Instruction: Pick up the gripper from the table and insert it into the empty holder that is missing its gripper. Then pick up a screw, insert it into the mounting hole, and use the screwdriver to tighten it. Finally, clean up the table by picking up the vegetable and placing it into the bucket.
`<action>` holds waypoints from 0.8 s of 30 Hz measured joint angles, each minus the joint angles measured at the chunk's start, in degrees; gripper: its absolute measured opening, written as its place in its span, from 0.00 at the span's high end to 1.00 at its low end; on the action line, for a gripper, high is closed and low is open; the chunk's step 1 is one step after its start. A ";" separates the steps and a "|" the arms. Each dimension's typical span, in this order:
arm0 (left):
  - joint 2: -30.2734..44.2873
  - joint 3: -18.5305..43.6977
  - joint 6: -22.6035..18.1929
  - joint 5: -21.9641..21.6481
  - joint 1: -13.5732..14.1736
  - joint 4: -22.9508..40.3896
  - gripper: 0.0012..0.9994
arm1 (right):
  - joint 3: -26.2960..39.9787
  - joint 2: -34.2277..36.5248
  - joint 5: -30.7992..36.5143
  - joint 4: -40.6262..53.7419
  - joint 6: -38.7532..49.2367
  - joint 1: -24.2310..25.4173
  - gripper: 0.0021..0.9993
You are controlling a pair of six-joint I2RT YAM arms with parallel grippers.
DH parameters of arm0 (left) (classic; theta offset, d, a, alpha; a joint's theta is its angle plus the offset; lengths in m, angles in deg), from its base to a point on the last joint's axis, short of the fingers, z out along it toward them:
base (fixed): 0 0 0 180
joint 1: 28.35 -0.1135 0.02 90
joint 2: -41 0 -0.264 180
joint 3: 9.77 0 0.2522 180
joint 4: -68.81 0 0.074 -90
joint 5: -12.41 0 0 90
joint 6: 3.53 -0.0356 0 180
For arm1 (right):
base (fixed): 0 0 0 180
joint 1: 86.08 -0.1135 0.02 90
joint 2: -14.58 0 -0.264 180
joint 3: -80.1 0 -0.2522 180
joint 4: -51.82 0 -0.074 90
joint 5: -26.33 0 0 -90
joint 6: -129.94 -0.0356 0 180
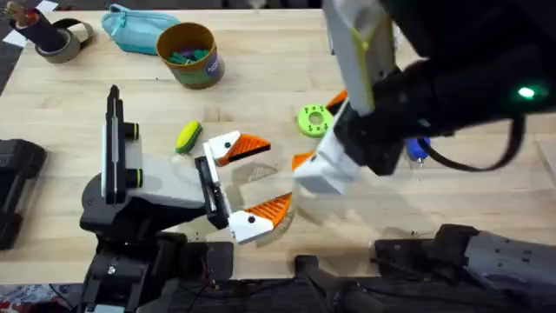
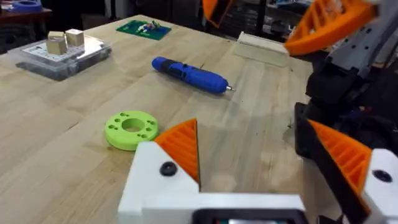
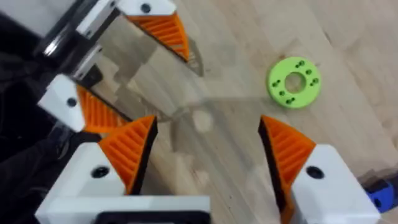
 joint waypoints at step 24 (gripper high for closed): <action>0.00 0.00 -0.01 -0.04 0.00 0.00 0.01 | -0.54 1.51 -3.12 0.17 3.31 0.00 0.01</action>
